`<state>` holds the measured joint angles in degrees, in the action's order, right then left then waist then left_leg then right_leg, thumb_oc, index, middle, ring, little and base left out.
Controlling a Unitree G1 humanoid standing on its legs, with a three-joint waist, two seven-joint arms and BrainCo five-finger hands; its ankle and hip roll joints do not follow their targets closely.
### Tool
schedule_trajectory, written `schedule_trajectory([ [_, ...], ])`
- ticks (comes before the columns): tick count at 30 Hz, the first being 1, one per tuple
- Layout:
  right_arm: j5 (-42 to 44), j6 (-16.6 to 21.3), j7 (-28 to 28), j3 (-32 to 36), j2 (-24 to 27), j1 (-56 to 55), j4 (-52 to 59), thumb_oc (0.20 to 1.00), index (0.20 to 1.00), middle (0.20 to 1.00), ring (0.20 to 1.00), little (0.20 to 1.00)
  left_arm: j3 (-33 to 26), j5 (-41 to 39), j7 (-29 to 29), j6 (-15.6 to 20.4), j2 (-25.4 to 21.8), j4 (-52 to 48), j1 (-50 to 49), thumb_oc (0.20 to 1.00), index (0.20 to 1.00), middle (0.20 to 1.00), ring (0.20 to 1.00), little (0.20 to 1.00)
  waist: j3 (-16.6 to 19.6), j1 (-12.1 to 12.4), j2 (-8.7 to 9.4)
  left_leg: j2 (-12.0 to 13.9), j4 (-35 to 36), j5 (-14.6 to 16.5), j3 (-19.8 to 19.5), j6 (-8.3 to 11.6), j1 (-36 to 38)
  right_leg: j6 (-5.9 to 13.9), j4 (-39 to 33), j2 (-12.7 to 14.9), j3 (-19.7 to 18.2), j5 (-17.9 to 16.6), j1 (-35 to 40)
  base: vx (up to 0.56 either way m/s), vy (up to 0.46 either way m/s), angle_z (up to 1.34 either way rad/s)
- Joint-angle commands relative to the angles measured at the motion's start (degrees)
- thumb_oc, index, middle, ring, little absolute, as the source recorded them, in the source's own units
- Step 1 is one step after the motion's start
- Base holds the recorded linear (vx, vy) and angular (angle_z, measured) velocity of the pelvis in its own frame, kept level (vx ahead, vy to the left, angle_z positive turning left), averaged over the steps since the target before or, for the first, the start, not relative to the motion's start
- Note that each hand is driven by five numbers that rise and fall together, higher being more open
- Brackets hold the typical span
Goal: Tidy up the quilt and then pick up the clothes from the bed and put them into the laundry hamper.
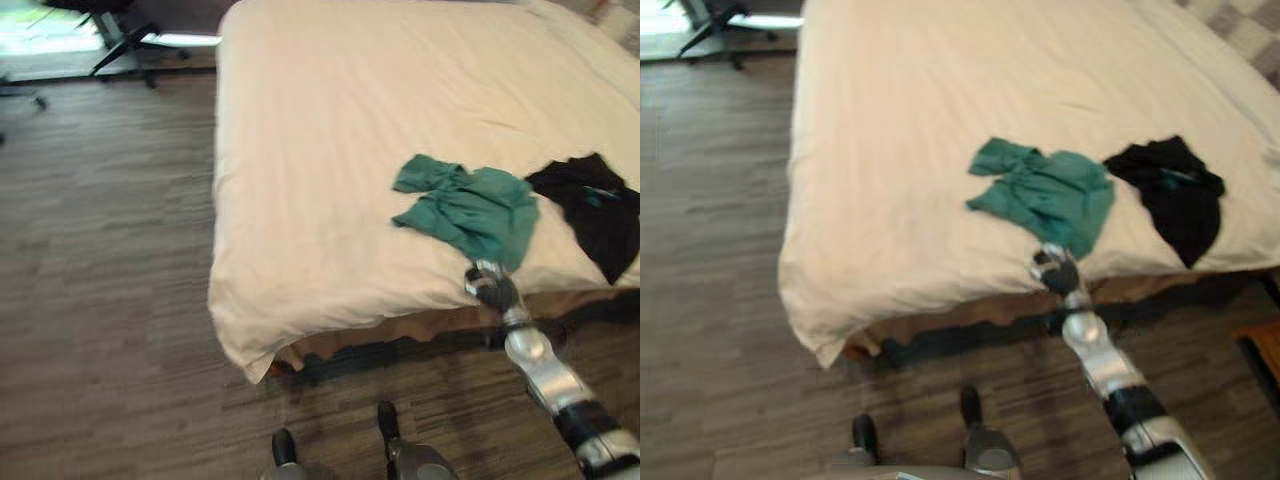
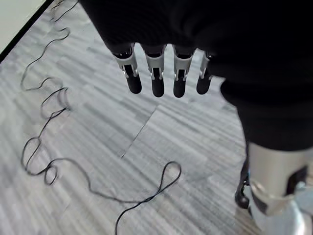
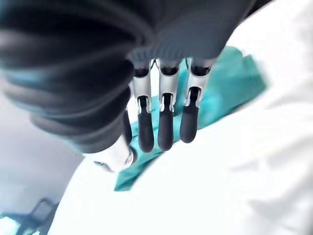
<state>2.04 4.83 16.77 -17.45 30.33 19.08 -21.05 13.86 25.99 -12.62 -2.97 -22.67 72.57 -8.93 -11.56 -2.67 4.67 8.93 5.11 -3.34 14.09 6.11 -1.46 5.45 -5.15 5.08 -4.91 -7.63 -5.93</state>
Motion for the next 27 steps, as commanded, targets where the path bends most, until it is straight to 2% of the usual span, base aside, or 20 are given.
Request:
schedule_trajectory([
  [1, -2.42, 2.73, 3.84, -2.85, 2.93, 20.83, 0.11, 0.2, 0.2, 0.2, 0.2, 0.2, 4.6, 1.12, -1.11, 1.53, -4.01, 0.55, 10.48, 1.0, 1.0, 1.0, 1.0, 1.0, -7.79, 2.29, 0.06, 0.47, -0.11, 4.24, -0.99, -0.69, 2.33, 3.11, 2.41, 2.36, 0.56, 7.22, -0.17, -0.23, -0.037, 0.2],
  [2, -1.77, 2.37, 4.92, -6.16, 3.49, 29.9, -1.67, 0.2, 0.2, 0.2, 0.2, 0.2, 6.73, 0.33, -1.88, 2.44, -5.52, -0.67, 13.32, 1.0, 1.0, 1.0, 1.0, 1.0, -9.82, 3.58, 0.09, 0.61, -0.11, 2.89, -1.9, -0.49, -0.09, 3.0, 3.1, 2.27, 0.98, 6.73, -2.42, -0.19, -0.038, 0.17],
  [3, -1.68, 2.49, 4.97, -6.34, 3.49, 30.36, -2.01, 0.2, 0.2, 0.2, 0.2, 0.2, 6.63, 0.31, -1.88, 2.45, -5.45, -0.61, 13.54, 1.0, 1.0, 1.0, 1.0, 1.0, -9.94, 3.44, 0.04, 0.62, -0.11, 2.83, -1.96, -0.49, -0.22, 2.98, 3.23, 2.26, 1.02, 6.76, -2.58, -0.15, -0.03, 0.07],
  [6, 0.83, 2.34, 5.92, -11.23, 2.07, 42.73, -6.74, 0.2, 0.2, 0.2, 0.2, 0.2, 10.84, -1.86, -3.28, 4.4, -6.82, -3.39, 18.33, 1.0, 1.0, 1.0, 1.0, 1.0, -12.76, 4.88, -0.24, 0.89, -0.11, 1.27, -3.19, -0.17, -3.79, 2.89, 4.4, 2.25, 1.87, 6.5, -5.67, -0.09, -0.022, 0.3],
  [7, 2.57, 2.54, 6.39, -13.69, -0.08, 48.14, -8.85, 0.2, 0.2, 0.2, 0.2, 0.2, 14.1, -4.17, -4.59, 5.9, -6.98, -5.71, 22.75, 1.0, 1.0, 1.0, 1.0, 1.0, -14.6, 5.4, -0.47, 1.2, -0.14, 0.06, -4.01, 0.16, -6.84, 2.91, 5.08, 2.42, 2.67, 6.28, -8.14, -0.1, -0.04, 0.1],
  [9, 2.96, 2.64, 6.6, -14.64, -1.08, 49.29, -9.6, 0.2, 0.2, 0.2, 0.2, 0.2, 15.16, -4.86, -4.96, 6.29, -6.8, -7.1, 24.21, 1.0, 1.0, 1.0, 1.0, 1.0, -15.0, 5.53, -0.75, 1.21, -0.13, -0.39, -4.23, 0.36, -7.99, 2.92, 5.32, 2.43, 3.02, 6.24, -9.06, -0.07, -0.029, 0.19],
  [10, 4.24, 3.42, 6.64, -16.11, -3.93, 50.24, -10.81, 0.2, 0.2, 0.2, 0.2, 0.2, 17.16, -6.39, -6.16, 7.34, -6.31, -11.27, 27.09, 1.0, 1.0, 1.0, 1.0, 1.0, -16.27, 5.84, -1.4, 1.28, -0.12, -1.14, -4.94, 0.62, -10.49, 2.96, 5.79, 2.56, 3.57, 6.07, -11.13, -0.07, -0.024, 0.39],
  [13, 4.06, 3.91, 6.17, -18.37, -7.63, 48.11, -11.72, 0.2, 0.2, 0.2, 0.2, 0.2, 18.04, -7.76, -7.44, 8.41, -5.86, -16.53, 29.67, 1.0, 1.0, 1.0, 1.0, 1.0, -17.21, 6.07, -2.29, 1.33, -0.11, -1.77, -5.91, 0.65, -13.01, 3.1, 6.14, 2.66, 4.18, 6.05, -13.22, -0.04, -0.022, 0.23],
  [15, 3.96, 4.51, 4.46, -20.29, -12.88, 41.7, -11.24, 0.2, 0.2, 0.2, 0.2, 0.2, 18.3, -7.19, -8.47, 8.25, -4.59, -17.48, 30.64, 1.0, 1.0, 1.0, 1.0, 1.0, -17.91, 6.22, -3.05, 1.0, -0.11, -1.58, -6.0, 0.39, -13.12, 3.09, 6.36, 2.61, 3.88, 6.18, -13.65, 0.0, 0.014, 0.07],
  [17, 3.93, 4.51, 4.48, -20.32, -12.9, 41.59, -11.2, 0.2, 0.2, 0.2, 0.2, 0.2, 18.29, -7.17, -8.49, 8.26, -4.57, -17.48, 30.55, 1.0, 1.0, 1.0, 1.0, 1.0, -17.86, 6.21, -3.05, 1.0, -0.11, -1.55, -5.98, 0.39, -13.06, 3.09, 6.35, 2.62, 3.87, 6.2, -13.59, 0.01, 0.014, -0.08],
  [18, 5.09, 5.34, 1.71, -22.62, -16.97, 35.4, -8.8, 0.2, 0.2, 0.2, 0.2, 0.2, 17.35, -7.24, -8.73, 7.63, -3.18, -16.41, 30.22, 1.0, 1.0, 1.0, 1.0, 1.0, -18.23, 6.09, -3.17, 0.82, -0.11, -0.92, -5.81, 0.22, -11.89, 3.04, 6.27, 2.6, 3.73, 6.59, -12.61, 0.02, 0.036, -0.09],
  [21, 11.86, 6.88, -5.28, -27.54, -22.64, 24.36, -4.96, 0.2, 0.2, 0.2, 0.2, 0.2, 15.53, -7.81, -8.89, 6.72, -0.78, -13.65, 28.41, 1.0, 1.0, 1.0, 1.0, 1.0, -17.87, 5.69, -3.01, 0.24, -0.11, 0.24, -5.36, -0.3, -9.04, 3.0, 5.92, 2.69, 3.25, 6.93, -10.23, 0.02, 0.094, -0.04],
  [22, 15.45, 7.19, -10.3, -31.69, -24.92, 18.35, -2.18, 0.2, 0.2, 0.2, 0.2, 0.2, 14.79, -8.2, -8.35, 6.42, 0.13, -11.45, 27.28, 1.0, 1.0, 1.0, 1.0, 1.0, -16.67, 5.6, -2.7, -0.28, -0.14, 1.14, -5.02, -0.59, -6.75, 3.14, 5.85, 2.95, 2.98, 7.21, -8.26, 0.04, 0.104, -0.12],
  [23, 15.45, 7.19, -10.31, -31.71, -24.91, 18.34, -2.17, 0.2, 0.2, 0.2, 0.2, 0.2, 14.77, -8.2, -8.35, 6.42, 0.13, -11.45, 27.27, 1.0, 1.0, 1.0, 1.0, 1.0, -16.53, 5.6, -2.68, -0.28, -0.11, 1.02, -5.0, -0.59, -6.92, 3.12, 5.76, 2.95, 2.95, 7.06, -8.42, 0.06, 0.098, -0.13],
  [25, 17.3, 7.31, -13.95, -34.79, -26.18, 15.51, 0.34, 0.2, 0.2, 0.2, 0.2, 0.2, 14.9, -8.19, -8.12, 5.54, 1.72, -9.94, 27.53, 1.0, 1.0, 1.0, 1.0, 1.0, -15.28, 5.36, -2.23, -0.89, -0.49, 2.12, -4.86, -1.05, -4.69, 3.28, 5.99, 3.3, 2.9, 7.36, -6.24, 0.03, 0.144, 0.0],
  [26, 18.16, 9.14, -13.19, -33.87, -25.64, 15.61, 6.38, 0.2, 0.2, 0.2, 0.2, 0.2, 15.39, -7.24, -8.17, 4.88, 1.9, -9.63, 28.11, 1.0, 1.0, 1.0, 1.0, 1.0, -14.01, 4.8, -1.49, -1.9, -1.0, 3.53, -4.42, -1.83, -2.0, 3.69, 6.44, 4.2, 2.7, 7.49, -4.05, 0.02, 0.181, 0.11],
  [27, 18.17, 9.07, -13.18, -33.85, -25.57, 15.59, 6.48, 0.2, 0.2, 0.2, 0.2, 0.2, 15.4, -7.24, -8.17, 4.87, 1.91, -9.64, 28.13, 1.0, 1.0, 1.0, 1.0, 1.0, -14.15, 4.84, -1.49, -1.92, -1.0, 3.57, -4.4, -1.85, -1.85, 3.71, 6.43, 4.22, 2.69, 7.51, -3.9, -0.03, 0.236, 0.16],
])
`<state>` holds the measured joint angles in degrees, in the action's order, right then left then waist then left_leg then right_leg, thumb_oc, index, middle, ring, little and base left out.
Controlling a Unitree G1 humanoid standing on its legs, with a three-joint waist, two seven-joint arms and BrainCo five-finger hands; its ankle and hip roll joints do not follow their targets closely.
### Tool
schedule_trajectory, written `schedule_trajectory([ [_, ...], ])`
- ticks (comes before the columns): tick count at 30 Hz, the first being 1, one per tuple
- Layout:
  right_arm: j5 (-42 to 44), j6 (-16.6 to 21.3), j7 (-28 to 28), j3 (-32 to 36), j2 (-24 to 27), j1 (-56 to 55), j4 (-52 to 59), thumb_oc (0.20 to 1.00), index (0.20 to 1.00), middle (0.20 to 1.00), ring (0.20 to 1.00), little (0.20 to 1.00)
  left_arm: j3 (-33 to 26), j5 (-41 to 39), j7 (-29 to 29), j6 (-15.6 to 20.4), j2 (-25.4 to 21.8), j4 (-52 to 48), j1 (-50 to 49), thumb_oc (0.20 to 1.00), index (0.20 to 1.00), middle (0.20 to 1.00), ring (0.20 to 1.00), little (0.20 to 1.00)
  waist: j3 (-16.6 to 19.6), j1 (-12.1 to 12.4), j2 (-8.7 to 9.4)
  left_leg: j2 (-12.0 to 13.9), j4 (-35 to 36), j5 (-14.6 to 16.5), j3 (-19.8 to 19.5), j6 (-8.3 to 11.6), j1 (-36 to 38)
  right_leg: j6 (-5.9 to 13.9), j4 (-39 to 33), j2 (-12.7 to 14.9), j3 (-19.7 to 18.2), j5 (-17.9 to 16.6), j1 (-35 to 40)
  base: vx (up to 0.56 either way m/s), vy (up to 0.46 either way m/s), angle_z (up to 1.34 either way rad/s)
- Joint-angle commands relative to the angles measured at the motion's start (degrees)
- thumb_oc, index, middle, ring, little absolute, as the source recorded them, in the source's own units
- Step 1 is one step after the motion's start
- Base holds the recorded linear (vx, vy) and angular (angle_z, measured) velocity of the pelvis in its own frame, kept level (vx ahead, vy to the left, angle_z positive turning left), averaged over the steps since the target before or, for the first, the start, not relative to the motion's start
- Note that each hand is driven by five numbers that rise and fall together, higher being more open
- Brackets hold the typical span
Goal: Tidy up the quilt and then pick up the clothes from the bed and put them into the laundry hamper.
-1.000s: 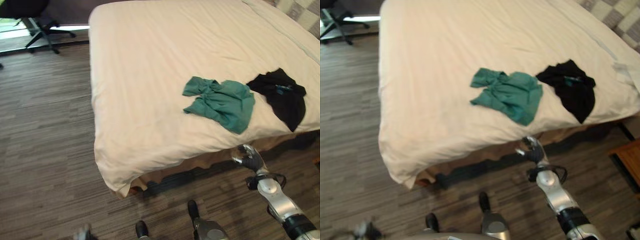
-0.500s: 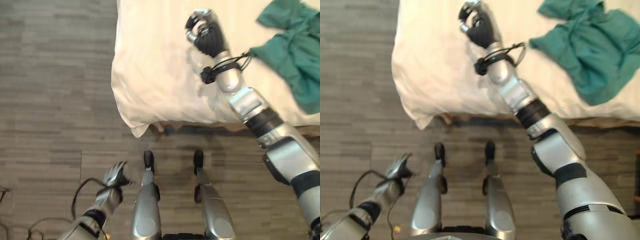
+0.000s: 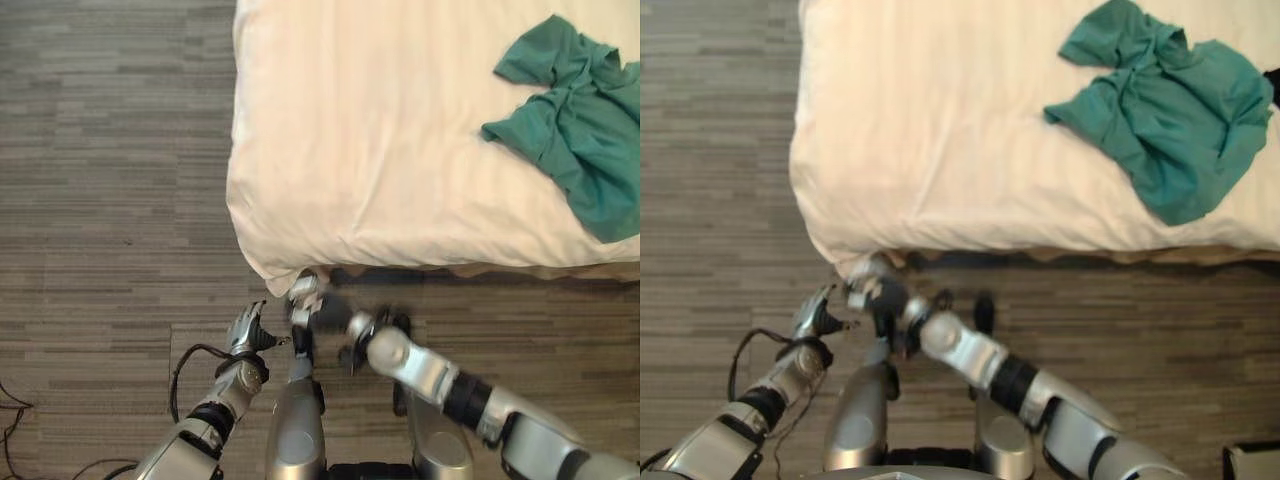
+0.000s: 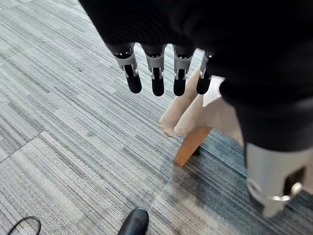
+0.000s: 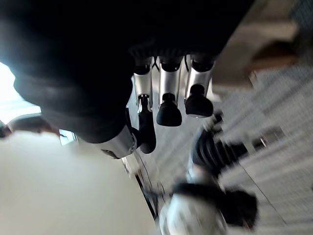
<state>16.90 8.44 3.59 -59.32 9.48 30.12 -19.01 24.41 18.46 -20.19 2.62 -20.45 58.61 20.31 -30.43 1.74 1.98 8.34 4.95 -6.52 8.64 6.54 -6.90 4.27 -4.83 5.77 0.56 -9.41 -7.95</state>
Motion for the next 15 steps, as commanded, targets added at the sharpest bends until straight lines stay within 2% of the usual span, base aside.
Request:
schedule_trajectory([
  [1, 2.81, 6.57, 2.32, 11.49, -2.61, 5.73, 8.85, 0.2, 0.2, 0.2, 0.2, 0.2, 4.83, -0.17, -0.69, -0.78, -0.46, 3.87, 0.55, 1.0, 1.0, 1.0, 1.0, 1.0, 4.47, -0.22, 1.63, -1.91, -1.71, 7.34, 1.13, -2.71, 4.05, 5.25, 6.68, 4.07, -2.96, 9.19, -1.52, -0.05, 0.096, 0.08],
  [5, 0.67, 7.41, 6.3, 16.73, 0.39, 7.74, 12.45, 0.2, 0.2, 0.2, 0.2, 0.2, 4.87, -1.21, -1.02, -0.38, -0.14, 2.53, 2.77, 1.0, 1.0, 1.0, 1.0, 1.0, 3.07, -0.96, 1.92, -2.37, -2.83, 7.98, 1.5, -3.28, 3.81, 5.91, 8.59, 4.37, -3.52, 8.88, -2.77, -0.13, 0.124, -0.07],
  [6, -3.99, 7.46, 10.6, 20.9, 2.89, 11.38, 13.03, 0.2, 0.2, 0.2, 0.2, 0.2, 5.85, -2.2, -1.63, 0.11, 0.61, 1.95, 5.46, 1.0, 1.0, 1.0, 1.0, 1.0, 0.83, -1.26, 1.92, -2.6, -3.58, 8.03, 2.51, -3.68, 3.15, 7.09, 11.04, 4.8, -3.67, 7.69, -5.75, -0.15, 0.109, -0.3],
  [7, -3.99, 7.46, 10.6, 20.91, 2.89, 11.39, 13.03, 0.2, 0.2, 0.2, 0.2, 0.2, 5.85, -2.2, -1.63, 0.11, 0.61, 1.95, 5.46, 1.0, 1.0, 1.0, 1.0, 1.0, 0.87, -1.23, 1.93, -2.6, -3.58, 8.02, 2.53, -3.68, 3.12, 7.09, 11.04, 4.79, -3.7, 7.68, -5.8, -0.25, 0.184, -0.43],
  [8, -7.62, 6.77, 15.49, 24.83, 5.26, 17.27, 9.53, 0.2, 0.2, 0.2, 0.2, 0.2, 7.51, -2.76, -2.67, 1.13, 0.15, -0.18, 7.48, 1.0, 1.0, 1.0, 1.0, 1.0, 0.63, -0.46, 1.04, -2.36, -3.0, 8.26, 4.06, -3.61, 1.31, 8.07, 13.1, 7.43, 2.2, 5.74, -10.43, -0.13, 0.061, -0.38],
  [9, -7.76, 6.59, 17.3, 26.82, 6.17, 18.5, 8.23, 0.2, 0.2, 0.2, 0.2, 0.2, 8.02, -2.84, -2.93, 1.66, -0.34, -1.7, 7.91, 1.0, 1.0, 1.0, 1.0, 1.0, 0.63, -0.19, 0.42, -2.08, -2.82, 8.04, 4.59, -3.44, 0.45, 7.99, 14.2, 9.03, 6.61, 5.9, -11.21, -0.16, 0.058, -0.4],
  [10, -7.82, 6.13, 18.86, 28.68, 7.44, 19.63, 6.48, 0.2, 0.2, 0.2, 0.2, 0.2, 8.41, -2.94, -2.98, 1.88, -0.69, -2.73, 8.26, 1.0, 1.0, 1.0, 1.0, 1.0, 0.63, -0.3, -0.13, -1.94, -2.69, 7.65, 4.8, -3.4, -0.69, 8.03, 15.99, 9.47, 8.98, 6.55, -12.37, -0.11, -0.013, -0.62],
  [12, -7.78, 5.56, 21.82, 31.21, 9.87, 20.82, 2.27, 0.2, 0.2, 0.2, 0.2, 0.2, 8.54, -4.86, -3.06, 2.32, -1.02, -4.22, 8.71, 1.0, 1.0, 1.0, 1.0, 1.0, 0.63, -0.89, -1.39, -1.96, -3.87, 6.71, 5.28, -3.5, -5.72, 7.81, 21.02, 6.52, 8.56, 8.37, -18.42, -0.14, 0.033, -0.65],
  [15, -7.19, 4.66, 25.11, 34.95, 13.58, 19.79, -4.92, 0.2, 0.2, 0.2, 0.2, 0.2, 8.4, -5.85, -3.09, 2.87, -0.5, -4.88, 8.28, 1.0, 1.0, 1.0, 1.0, 1.0, 0.63, -1.52, -3.13, -3.44, -3.44, 5.93, 6.2, -3.55, -9.25, 5.71, 18.26, 5.38, 9.77, 10.22, -19.5, -0.04, 0.024, -0.07],
])
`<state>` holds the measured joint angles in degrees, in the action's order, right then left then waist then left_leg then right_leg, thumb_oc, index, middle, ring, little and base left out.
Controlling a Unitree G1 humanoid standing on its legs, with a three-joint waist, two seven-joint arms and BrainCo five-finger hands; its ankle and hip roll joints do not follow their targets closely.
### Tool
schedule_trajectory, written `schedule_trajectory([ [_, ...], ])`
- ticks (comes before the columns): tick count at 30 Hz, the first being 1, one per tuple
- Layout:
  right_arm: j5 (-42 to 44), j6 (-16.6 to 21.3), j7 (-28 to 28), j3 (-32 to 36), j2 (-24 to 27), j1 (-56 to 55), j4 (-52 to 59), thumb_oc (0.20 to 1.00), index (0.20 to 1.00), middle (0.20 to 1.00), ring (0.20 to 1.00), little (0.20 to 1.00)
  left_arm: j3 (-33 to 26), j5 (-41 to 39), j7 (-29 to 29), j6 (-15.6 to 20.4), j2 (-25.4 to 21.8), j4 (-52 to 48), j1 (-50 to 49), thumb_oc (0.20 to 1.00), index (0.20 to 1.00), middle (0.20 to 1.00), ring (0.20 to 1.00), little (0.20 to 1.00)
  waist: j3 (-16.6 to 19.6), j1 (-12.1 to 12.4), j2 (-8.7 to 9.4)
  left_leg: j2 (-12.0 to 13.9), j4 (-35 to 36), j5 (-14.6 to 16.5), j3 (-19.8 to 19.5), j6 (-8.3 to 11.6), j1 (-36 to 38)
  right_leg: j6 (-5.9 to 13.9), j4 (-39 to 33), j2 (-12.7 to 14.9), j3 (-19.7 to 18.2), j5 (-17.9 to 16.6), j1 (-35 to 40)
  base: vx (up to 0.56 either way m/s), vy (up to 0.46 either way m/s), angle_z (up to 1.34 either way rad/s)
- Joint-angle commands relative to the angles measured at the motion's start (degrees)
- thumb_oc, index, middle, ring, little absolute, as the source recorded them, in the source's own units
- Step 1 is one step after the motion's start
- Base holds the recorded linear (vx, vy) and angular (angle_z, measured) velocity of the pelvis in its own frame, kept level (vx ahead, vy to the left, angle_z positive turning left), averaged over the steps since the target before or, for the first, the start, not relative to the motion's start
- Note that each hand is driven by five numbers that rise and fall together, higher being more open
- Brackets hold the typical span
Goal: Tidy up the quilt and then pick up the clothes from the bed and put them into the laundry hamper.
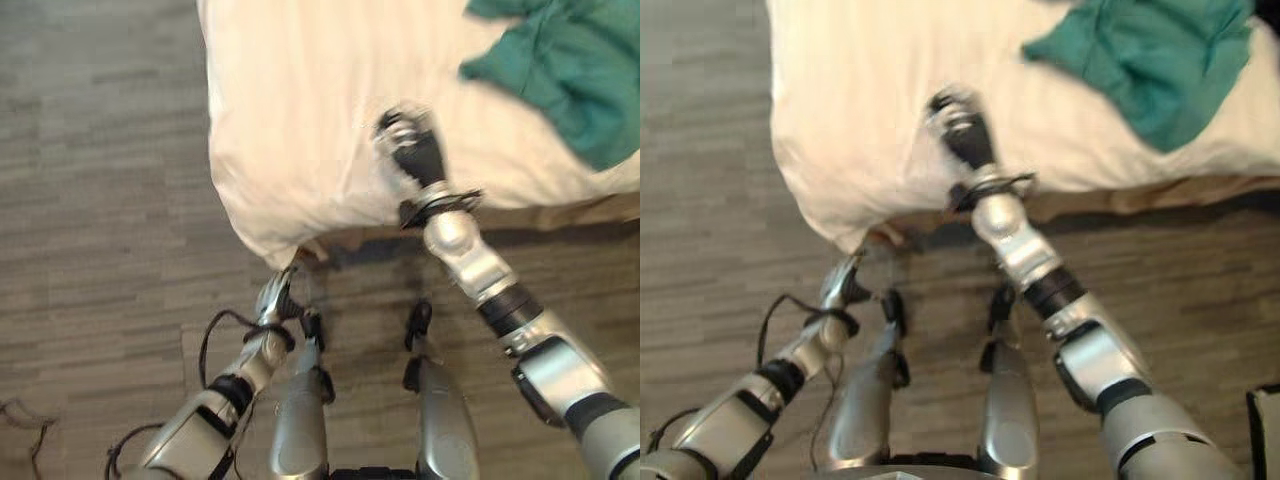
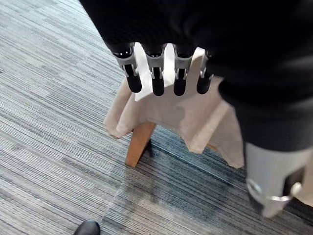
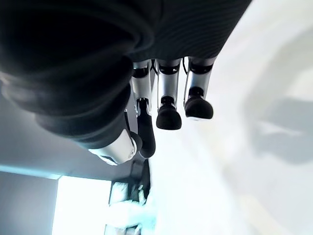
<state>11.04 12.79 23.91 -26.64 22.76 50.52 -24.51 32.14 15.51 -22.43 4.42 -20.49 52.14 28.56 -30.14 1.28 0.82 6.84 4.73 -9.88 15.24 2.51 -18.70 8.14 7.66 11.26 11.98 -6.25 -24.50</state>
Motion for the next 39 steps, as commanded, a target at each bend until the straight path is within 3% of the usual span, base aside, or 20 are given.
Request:
schedule_trajectory([
  [1, -1.18, 0.23, 4.77, 2.71, 1.39, -1.92, 0.0, 0.2, 0.2, 0.2, 0.2, 0.2, 0.25, -3.06, -1.12, 0.98, -0.21, 1.8, -0.36, 1.0, 1.0, 1.0, 1.0, 1.0, 0.35, -1.31, -2.37, -1.7, -3.51, 9.14, -0.01, 0.42, 2.33, 1.39, 5.9, -0.69, -2.06, 7.37, -3.3, 0.02, 0.024, -0.42],
  [6, 1.21, 1.61, 3.62, 7.64, -0.02, -19.7, -4.09, 0.2, 0.2, 0.2, 0.2, 0.2, -1.24, 0.11, -0.8, -0.45, 2.01, 4.24, -5.38, 1.0, 1.0, 1.0, 1.0, 1.0, 0.35, -4.53, -3.09, -0.28, -5.45, 10.61, 2.96, 1.2, 4.98, 0.35, 2.69, -1.96, -2.86, 8.01, -0.54, 0.09, -0.081, -0.35],
  [9, 1.54, 1.54, 1.54, 10.36, -1.84, -32.84, -8.62, 0.2, 0.2, 0.2, 0.2, 0.2, -3.45, 1.61, 0.15, -1.11, 2.65, 5.66, -9.89, 1.0, 1.0, 1.0, 1.0, 1.0, 0.35, -7.92, -1.64, 1.52, -15.77, 14.84, 6.06, 2.19, 9.27, -1.86, -1.62, -5.31, -7.0, 9.36, 8.27, 0.2, -0.04, -0.23],
  [10, 1.62, 1.4, 1.05, 10.8, -2.09, -35.12, -11.14, 0.385, 0.385, 0.385, 0.385, 0.385, -4.07, 1.33, 0.07, -1.08, 2.36, 5.66, -10.68, 1.0, 1.0, 1.0, 1.0, 1.0, 0.35, -8.09, -0.9, 3.19, -20.99, 14.2, 5.62, 2.77, 9.45, -2.91, -1.84, -6.51, -8.71, 9.96, 10.24, 0.2, 0.017, -0.64],
  [11, 1.62, 1.42, 1.04, 10.8, -2.11, -35.19, -11.14, 0.724, 0.724, 0.724, 0.724, 0.724, -4.04, 1.33, 0.06, -1.08, 2.35, 5.64, -10.76, 1.0, 1.0, 1.0, 1.0, 1.0, 0.35, -7.93, -0.96, 3.41, -21.31, 14.41, 5.69, 2.85, 9.43, -2.96, -1.87, -6.68, -8.8, 9.95, 10.3, 0.19, 0.085, -0.98],
  [12, 3.02, 0.71, 0.23, 10.64, -3.22, -37.48, -16.6, 1.0, 1.0, 1.0, 1.0, 1.0, -3.88, -0.1, -0.47, -1.22, 2.6, 5.63, -11.04, 1.0, 1.0, 1.0, 1.0, 1.0, 0.35, -7.2, 0.41, 3.12, -28.05, 12.3, -0.43, 3.51, 8.19, -4.5, -2.28, -8.28, -12.45, 10.39, 13.07, 0.2, 0.13, -1.2],
  [16, 2.78, -1.37, -0.64, 10.17, -4.01, -40.04, -22.57, 1.0, 1.0, 1.0, 1.0, 1.0, -2.51, -1.92, -1.16, -0.58, 4.17, 5.22, -9.65, 1.0, 1.0, 1.0, 1.0, 1.0, 1.72, -6.62, 1.94, -0.92, -19.91, 15.75, -11.61, 2.98, 8.54, -3.78, -3.77, -8.91, -18.17, 10.32, 16.61, 0.22, 0.209, -1.43],
  [17, 2.24, -2.39, -1.64, 9.21, -4.5, -41.03, -26.65, 1.0, 1.0, 1.0, 1.0, 1.0, -1.6, -3.26, -1.54, 0.07, 5.17, 5.57, -9.42, 1.0, 1.0, 1.0, 1.0, 1.0, 3.3, -4.96, 2.23, -2.84, -13.4, 13.92, -23.08, 2.72, 9.09, -2.85, -4.03, -10.54, -23.61, 9.65, 17.66, 0.17, 0.195, -1.21],
  [18, 2.24, -2.38, -1.64, 9.22, -4.52, -41.02, -26.66, 1.0, 1.0, 1.0, 1.0, 1.0, -1.6, -3.26, -1.55, 0.08, 5.17, 5.59, -9.4, 1.0, 1.0, 1.0, 1.0, 1.0, 3.43, -5.0, 2.27, -2.88, -13.14, 13.65, -23.11, 2.73, 9.01, -2.84, -4.1, -10.48, -23.59, 9.53, 17.51, 0.26, 0.275, -1.67],
  [20, 2.26, -3.36, -3.19, 9.72, -5.89, -42.08, -31.31, 1.0, 1.0, 1.0, 1.0, 1.0, -1.17, -4.0, -1.2, 0.69, 6.26, 6.35, -9.06, 1.0, 1.0, 1.0, 1.0, 1.0, 5.91, -4.94, 1.98, -5.07, -9.29, 13.65, -33.36, 1.73, 11.87, -2.0, -0.84, -13.18, -29.93, 10.23, 17.68, 0.23, 0.227, -1.89],
  [26, 2.01, -4.66, -3.51, 7.77, -8.52, -41.27, -32.11, 1.0, 1.0, 1.0, 1.0, 1.0, -1.47, -5.54, -1.02, 0.29, 5.94, 6.89, -7.29, 1.0, 1.0, 1.0, 1.0, 1.0, 5.91, -4.33, 4.49, -3.1, -7.28, 13.56, -24.98, 1.05, 15.14, 0.4, 1.51, -13.55, -31.07, 7.26, 13.99, 0.01, 0.222, -1.12],
  [27, 0.24, -4.74, -4.13, 6.66, -9.11, -41.49, -31.65, 1.0, 1.0, 1.0, 1.0, 1.0, -0.91, -4.76, -0.73, -0.09, 4.73, 7.29, -6.59, 1.0, 1.0, 1.0, 1.0, 1.0, 6.35, -3.01, 4.21, -0.64, -5.76, 13.68, -17.83, 1.1, 17.46, 0.18, 2.56, -9.36, -15.49, 8.48, 12.96, -0.05, 0.174, -1.57],
  [28, -0.88, -4.89, -4.35, 6.2, -9.36, -42.11, -31.63, 1.0, 1.0, 1.0, 1.0, 1.0, -1.23, -4.31, -0.49, -0.3, 4.39, 7.41, -6.95, 1.0, 1.0, 1.0, 1.0, 1.0, 6.64, -2.79, 3.81, 0.0, -5.29, 13.61, -14.94, 1.04, 18.38, -0.21, 3.76, -7.87, -9.19, 9.67, 13.49, -0.06, 0.242, -2.35],
  [31, -4.43, -5.28, -4.97, 5.82, -9.57, -44.22, -32.65, 1.0, 1.0, 1.0, 1.0, 1.0, -3.52, -2.84, 0.04, -0.63, 3.83, 8.7, -9.47, 1.0, 1.0, 1.0, 1.0, 1.0, 8.28, -2.23, 3.71, 0.43, -4.41, 13.83, -7.29, 0.37, 20.57, -1.19, 5.16, -7.02, -2.44, 11.3, 15.76, 0.0, 0.133, -2.03],
  [33, -3.07, -5.48, -5.36, 7.9, -10.17, -45.51, -35.27, 1.0, 1.0, 1.0, 1.0, 1.0, -3.94, -1.04, 0.69, -1.24, 4.17, 10.33, -11.05, 1.0, 1.0, 1.0, 1.0, 1.0, 9.82, -2.52, 3.91, -0.43, -4.04, 15.0, -4.63, 0.06, 22.38, -2.11, 0.88, -8.89, -4.79, 11.75, 18.52, 0.18, 0.02, -2.45],
  [35, -1.89, -5.96, -6.31, 10.71, -9.44, -48.74, -38.91, 1.0, 1.0, 1.0, 1.0, 1.0, -5.21, 0.91, 1.39, -1.03, 5.24, 11.9, -13.77, 1.0, 1.0, 1.0, 1.0, 1.0, 10.84, -3.39, 2.85, 1.07, -14.81, 15.52, -1.7, 1.25, 22.25, -3.52, -3.99, -9.49, -7.43, 11.53, 22.15, 0.29, -0.017, -1.14],
  [36, -1.42, -6.06, -6.69, 11.64, -8.79, -49.6, -39.77, 1.0, 1.0, 1.0, 1.0, 1.0, -5.6, 0.41, 1.54, -0.56, 5.42, 11.12, -14.15, 1.0, 1.0, 1.0, 1.0, 1.0, 10.56, -2.97, 2.71, 2.35, -23.3, 11.77, -2.72, 2.04, 19.4, -4.91, -5.41, -10.32, -8.89, 11.12, 23.86, 0.16, -0.106, -1.16],
  [37, -0.12, -6.18, -6.35, 12.39, -8.06, -48.89, -40.5, 1.0, 1.0, 1.0, 1.0, 1.0, -5.52, -1.68, 0.62, -0.2, 6.27, 10.06, -13.86, 1.0, 1.0, 1.0, 1.0, 1.0, 8.4, -1.52, 3.19, 0.79, -38.11, 8.03, -9.49, 1.55, 10.77, -6.82, -6.19, -10.02, -10.76, 10.97, 25.8, 0.09, -0.086, -1.15],
  [38, -0.12, -6.18, -6.35, 12.39, -8.06, -48.89, -40.5, 1.0, 1.0, 1.0, 1.0, 1.0, -5.52, -1.68, 0.62, -0.2, 6.27, 10.06, -13.86, 1.0, 1.0, 1.0, 1.0, 1.0, 8.4, -1.52, 3.19, 0.79, -38.11, 8.03, -9.49, 1.55, 10.77, -6.82, -6.19, -10.02, -10.76, 10.97, 25.8, 0.12, 0.036, -0.7],
  [39, 0.28, -6.75, -5.81, 11.99, -7.73, -47.68, -41.27, 1.0, 1.0, 1.0, 1.0, 1.0, -5.22, -3.01, -0.21, -0.34, 6.37, 9.6, -13.44, 1.0, 1.0, 1.0, 1.0, 1.0, 7.53, -0.53, 3.5, -3.18, -39.53, 10.86, -12.86, 0.93, 6.06, -6.48, -7.38, -9.13, -12.81, 11.43, 27.1, 0.29, 0.216, -0.5],
])
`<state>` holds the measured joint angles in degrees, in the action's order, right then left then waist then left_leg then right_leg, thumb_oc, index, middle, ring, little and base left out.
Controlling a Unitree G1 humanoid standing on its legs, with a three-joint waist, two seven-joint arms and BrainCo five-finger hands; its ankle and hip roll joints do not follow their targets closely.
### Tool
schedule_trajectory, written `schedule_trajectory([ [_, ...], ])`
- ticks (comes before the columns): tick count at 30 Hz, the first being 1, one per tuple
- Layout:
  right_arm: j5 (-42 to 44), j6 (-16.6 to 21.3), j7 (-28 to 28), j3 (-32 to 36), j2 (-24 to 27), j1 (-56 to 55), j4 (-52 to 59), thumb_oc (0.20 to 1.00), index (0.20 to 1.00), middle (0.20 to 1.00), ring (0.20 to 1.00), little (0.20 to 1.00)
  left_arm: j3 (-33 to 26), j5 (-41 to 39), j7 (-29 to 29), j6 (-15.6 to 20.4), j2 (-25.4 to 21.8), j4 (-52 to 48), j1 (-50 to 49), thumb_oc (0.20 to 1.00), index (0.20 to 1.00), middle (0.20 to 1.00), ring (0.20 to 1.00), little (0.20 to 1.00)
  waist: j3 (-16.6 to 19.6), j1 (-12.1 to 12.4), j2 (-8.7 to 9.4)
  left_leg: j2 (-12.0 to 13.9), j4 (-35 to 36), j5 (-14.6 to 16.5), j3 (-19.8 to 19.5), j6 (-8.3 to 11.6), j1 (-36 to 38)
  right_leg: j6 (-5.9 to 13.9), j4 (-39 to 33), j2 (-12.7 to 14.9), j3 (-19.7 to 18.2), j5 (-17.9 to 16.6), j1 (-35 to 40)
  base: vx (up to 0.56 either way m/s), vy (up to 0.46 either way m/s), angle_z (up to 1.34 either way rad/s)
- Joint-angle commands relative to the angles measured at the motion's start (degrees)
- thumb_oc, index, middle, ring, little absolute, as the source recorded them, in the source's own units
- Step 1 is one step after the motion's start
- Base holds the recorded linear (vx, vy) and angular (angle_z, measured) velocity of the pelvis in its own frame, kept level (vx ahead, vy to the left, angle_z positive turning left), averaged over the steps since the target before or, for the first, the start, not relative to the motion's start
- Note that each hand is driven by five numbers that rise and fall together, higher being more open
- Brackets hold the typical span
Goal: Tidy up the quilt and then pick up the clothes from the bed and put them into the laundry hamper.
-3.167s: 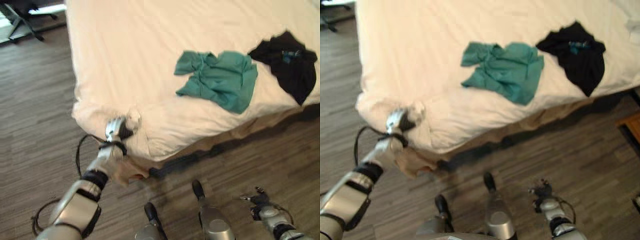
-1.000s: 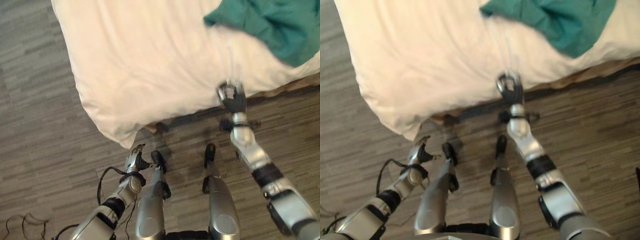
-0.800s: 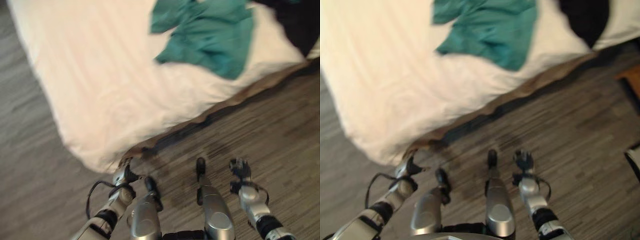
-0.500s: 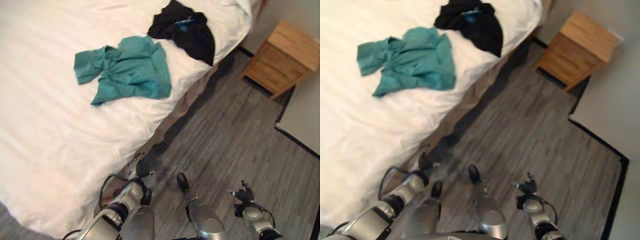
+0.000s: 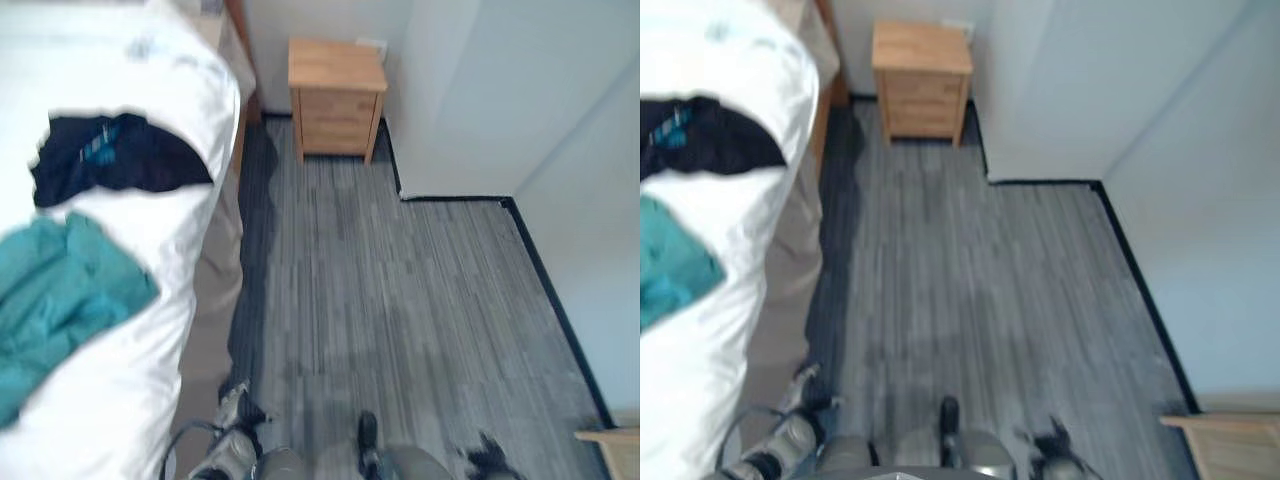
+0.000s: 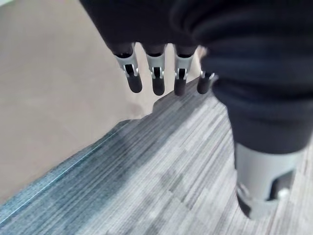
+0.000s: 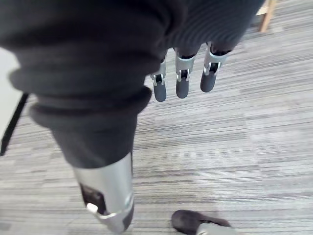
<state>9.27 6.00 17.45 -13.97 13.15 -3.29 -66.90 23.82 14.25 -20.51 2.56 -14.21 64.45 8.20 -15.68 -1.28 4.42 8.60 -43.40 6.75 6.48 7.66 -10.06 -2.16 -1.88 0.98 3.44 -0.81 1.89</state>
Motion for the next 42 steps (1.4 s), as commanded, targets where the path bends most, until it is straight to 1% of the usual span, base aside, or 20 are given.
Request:
schedule_trajectory([
  [1, 0.95, -0.14, 0.87, -1.91, 1.83, 7.09, 0.75, 1.0, 1.0, 1.0, 1.0, 1.0, 3.17, -2.03, -2.63, 1.8, 0.28, -3.36, 7.3, 1.0, 1.0, 1.0, 1.0, 1.0, -6.35, 3.37, -1.11, -7.82, 18.21, -2.83, -6.1, -4.42, -3.44, 5.02, 0.47, 1.6, -6.2, 6.72, 2.2, 0.3, 0.217, -0.56],
  [2, 0.95, -0.14, 0.87, -1.91, 1.84, 7.06, 0.75, 1.0, 1.0, 1.0, 1.0, 1.0, 3.18, -2.03, -2.63, 1.8, 0.29, -3.37, 7.26, 1.0, 1.0, 1.0, 1.0, 1.0, -6.48, 3.42, -0.98, -7.97, 18.56, -2.86, -5.98, -4.48, -3.0, 5.07, 0.34, 1.79, -6.25, 6.77, 2.5, 0.36, 0.227, -0.88],
  [5, -2.5, -0.49, 0.33, -2.64, 3.03, 7.08, 0.73, 1.0, 1.0, 1.0, 1.0, 1.0, 3.3, -0.68, -1.89, 1.8, 1.24, -2.15, 5.48, 1.0, 1.0, 1.0, 1.0, 1.0, -3.64, 4.27, -3.75, -7.03, 40.25, -6.48, -6.26, -4.55, 0.75, 6.8, -1.27, 1.66, -5.79, 8.44, 5.19, 0.39, 0.18, -0.68],
  [7, -3.58, -0.14, 0.73, -2.17, 3.1, 6.84, 1.88, 1.0, 1.0, 1.0, 1.0, 1.0, 3.37, -0.16, -1.47, 1.84, 1.5, -0.76, 4.78, 1.0, 1.0, 1.0, 1.0, 1.0, -2.5, 3.9, -2.89, -8.2, 41.05, -7.27, -7.02, -5.48, 2.08, 7.55, 1.91, 2.77, -5.08, 9.94, 5.77, 0.41, 0.164, 0.23],
  [9, -4.44, -0.25, 0.79, -2.12, 2.91, 6.58, 2.91, 1.0, 1.0, 1.0, 1.0, 1.0, 2.9, 0.06, -0.9, 1.38, 1.03, 0.19, 4.05, 1.0, 1.0, 1.0, 1.0, 1.0, -2.43, 3.9, -2.53, -9.13, 41.74, -5.81, -7.21, -6.96, 5.27, 8.98, 14.68, 2.83, -4.54, 11.2, 3.08, 0.37, 0.192, 0.17],
  [12, -5.53, -0.13, 1.03, -3.15, 2.74, 8.57, 7.59, 1.0, 1.0, 1.0, 1.0, 1.0, 1.9, 0.09, -1.62, 0.77, -0.33, 0.07, 3.56, 1.0, 1.0, 1.0, 1.0, 1.0, -4.93, 2.43, -4.09, -7.32, 45.46, -4.31, -6.99, -8.33, 12.77, 11.26, 34.55, 3.75, -1.76, 3.97, -9.0, 0.35, 0.116, -0.3],
  [14, -5.3, 0.27, 0.99, -3.45, 2.79, 8.45, 8.77, 1.0, 1.0, 1.0, 1.0, 1.0, 1.68, 0.2, -1.74, 0.87, -0.58, -0.17, 3.71, 1.0, 1.0, 1.0, 1.0, 1.0, -5.26, 1.7, -4.39, -7.3, 46.46, -4.17, -7.88, -8.26, 14.4, 10.68, 34.5, 2.31, -1.86, 5.5, -11.13, 0.33, -0.014, -0.13],
  [16, -4.17, 0.83, 0.77, -3.78, 2.82, 8.65, 10.01, 1.0, 1.0, 1.0, 1.0, 1.0, 1.5, 0.19, -1.99, 1.13, -1.14, -0.44, 4.49, 1.0, 1.0, 1.0, 1.0, 1.0, -5.29, 0.36, -3.91, -8.15, 47.78, -3.4, -9.69, -7.74, 16.2, 9.96, 24.61, -0.42, -2.95, 6.8, -12.51, 0.56, -0.217, 0.91],
  [17, -2.91, 0.71, 0.79, -3.16, 3.01, 8.61, 8.4, 1.0, 1.0, 1.0, 1.0, 1.0, 2.02, 2.32, -1.48, 1.23, -1.51, 0.64, 6.15, 1.0, 1.0, 1.0, 1.0, 1.0, -4.85, -2.0, -3.55, -8.93, 48.35, -1.22, -12.43, -6.62, 18.12, 9.93, 4.83, -0.29, -8.06, 3.22, -14.36, 0.56, -0.282, 0.89],
  [22, -3.79, -0.06, 0.25, -3.25, 2.33, 7.94, 4.27, 1.0, 1.0, 1.0, 1.0, 1.0, 2.38, 3.09, -1.21, 1.76, -1.4, 2.16, 5.5, 1.0, 1.0, 1.0, 1.0, 1.0, -3.15, -2.86, -4.07, -7.27, 44.39, 3.71, -13.53, -4.68, 21.67, 10.08, 0.93, 1.36, -7.59, 0.04, -13.65, 0.46, -0.297, 1.07],
  [25, -4.62, -0.26, -0.15, -2.95, 2.91, 7.48, 1.38, 1.0, 1.0, 1.0, 1.0, 1.0, 1.8, 2.19, -1.03, 1.7, -0.61, 1.39, 3.78, 1.0, 1.0, 1.0, 1.0, 1.0, -2.94, -2.62, -4.69, -5.56, 26.22, -2.54, -12.54, -1.85, 17.23, 7.63, 0.49, 0.75, -6.53, -0.58, -8.72, 0.32, -0.26, 0.44],
  [27, -4.11, -0.44, 0.2, -2.68, 4.05, 8.79, 1.25, 1.0, 1.0, 1.0, 1.0, 1.0, 2.35, 1.26, -1.28, 1.87, -0.41, -0.7, 4.06, 1.0, 1.0, 1.0, 1.0, 1.0, -4.81, -1.14, -2.73, -6.42, 14.09, -5.7, -9.75, -2.83, 8.74, 5.9, -1.93, 2.52, -5.55, 0.17, -2.67, 0.27, -0.25, 0.22],
  [28, -4.11, -0.44, 0.2, -2.65, 4.05, 8.81, 1.24, 1.0, 1.0, 1.0, 1.0, 1.0, 2.37, 1.25, -1.28, 1.87, -0.42, -0.7, 4.09, 1.0, 1.0, 1.0, 1.0, 1.0, -4.97, -1.06, -2.84, -6.31, 13.75, -5.44, -9.7, -2.86, 8.76, 5.92, -2.05, 2.41, -5.58, 0.14, -2.47, 0.31, -0.168, -0.14],
  [31, -3.66, -0.51, 0.27, -3.15, 4.4, 8.77, 1.06, 1.0, 1.0, 1.0, 1.0, 1.0, 3.17, 1.42, -1.08, 1.76, 0.66, -1.27, 4.87, 1.0, 1.0, 1.0, 1.0, 1.0, -4.85, 0.3, -2.39, -8.23, 24.83, 0.1, -4.17, -4.74, 5.59, 6.4, -3.12, 2.8, -5.77, 2.25, 0.78, 0.37, -0.031, -0.49],
  [34, -3.57, -0.58, 0.46, -2.62, 4.53, 8.01, 1.04, 1.0, 1.0, 1.0, 1.0, 1.0, 3.71, 2.53, -0.16, 1.89, 1.56, -1.16, 4.87, 1.0, 1.0, 1.0, 1.0, 1.0, -3.46, 0.48, -4.55, -9.93, 39.35, -4.95, 0.27, -5.13, 5.22, 6.61, -3.12, 1.27, -4.86, 4.28, 2.56, 0.36, 0.045, -0.17],
  [37, -4.2, -1.05, 0.67, -2.5, 4.06, 7.14, 1.02, 1.0, 1.0, 1.0, 1.0, 1.0, 3.82, 3.45, 0.43, 1.27, 2.02, -0.41, 4.42, 1.0, 1.0, 1.0, 1.0, 1.0, -2.67, 0.16, -5.31, -8.97, 43.36, -5.98, 6.28, -5.82, 6.59, 5.99, -2.11, -0.19, -4.56, 6.93, 4.21, 0.34, 0.061, 0.05],
  [39, -5.15, -1.23, 0.55, -2.87, 3.23, 6.36, 0.77, 1.0, 1.0, 1.0, 1.0, 1.0, 3.6, 3.64, 0.67, 1.13, 2.09, 0.55, 3.59, 1.0, 1.0, 1.0, 1.0, 1.0, -1.77, 0.39, -4.84, -9.85, 46.1, -6.21, 5.04, -6.87, 9.07, 6.45, 3.5, -0.3, -3.54, 8.21, 4.04, 0.34, 0.052, -0.12],
  [40, -5.58, -1.27, 0.23, -2.55, 2.86, 5.69, 0.37, 1.0, 1.0, 1.0, 1.0, 1.0, 3.71, 4.13, 1.2, 0.98, 2.0, 1.29, 3.18, 1.0, 1.0, 1.0, 1.0, 1.0, -1.37, 0.35, -4.59, -9.55, 47.8, -5.97, 5.65, -7.31, 11.04, 7.51, 7.97, -0.28, -2.19, 8.78, 3.36, 0.31, 0.047, -0.33],
  [41, -6.19, -1.55, 0.03, -2.77, 2.37, 5.85, 0.73, 1.0, 1.0, 1.0, 1.0, 1.0, 3.59, 4.65, 1.15, 0.4, 1.5, 1.37, 2.82, 1.0, 1.0, 1.0, 1.0, 1.0, -2.09, -0.09, -4.72, -8.23, 48.4, -4.88, 6.39, -7.73, 13.43, 11.07, 18.79, 0.45, 0.16, 8.2, -1.57, 0.23, 0.036, -0.36],
  [42, -6.19, -1.56, 0.03, -2.78, 2.37, 5.87, 0.73, 1.0, 1.0, 1.0, 1.0, 1.0, 3.58, 4.66, 1.16, 0.4, 1.49, 1.36, 2.83, 1.0, 1.0, 1.0, 1.0, 1.0, -2.05, -0.09, -4.61, -8.35, 48.4, -4.88, 6.42, -7.77, 13.35, 11.11, 19.31, 0.59, 0.12, 8.47, -1.88, 0.26, -0.016, -0.31],
])
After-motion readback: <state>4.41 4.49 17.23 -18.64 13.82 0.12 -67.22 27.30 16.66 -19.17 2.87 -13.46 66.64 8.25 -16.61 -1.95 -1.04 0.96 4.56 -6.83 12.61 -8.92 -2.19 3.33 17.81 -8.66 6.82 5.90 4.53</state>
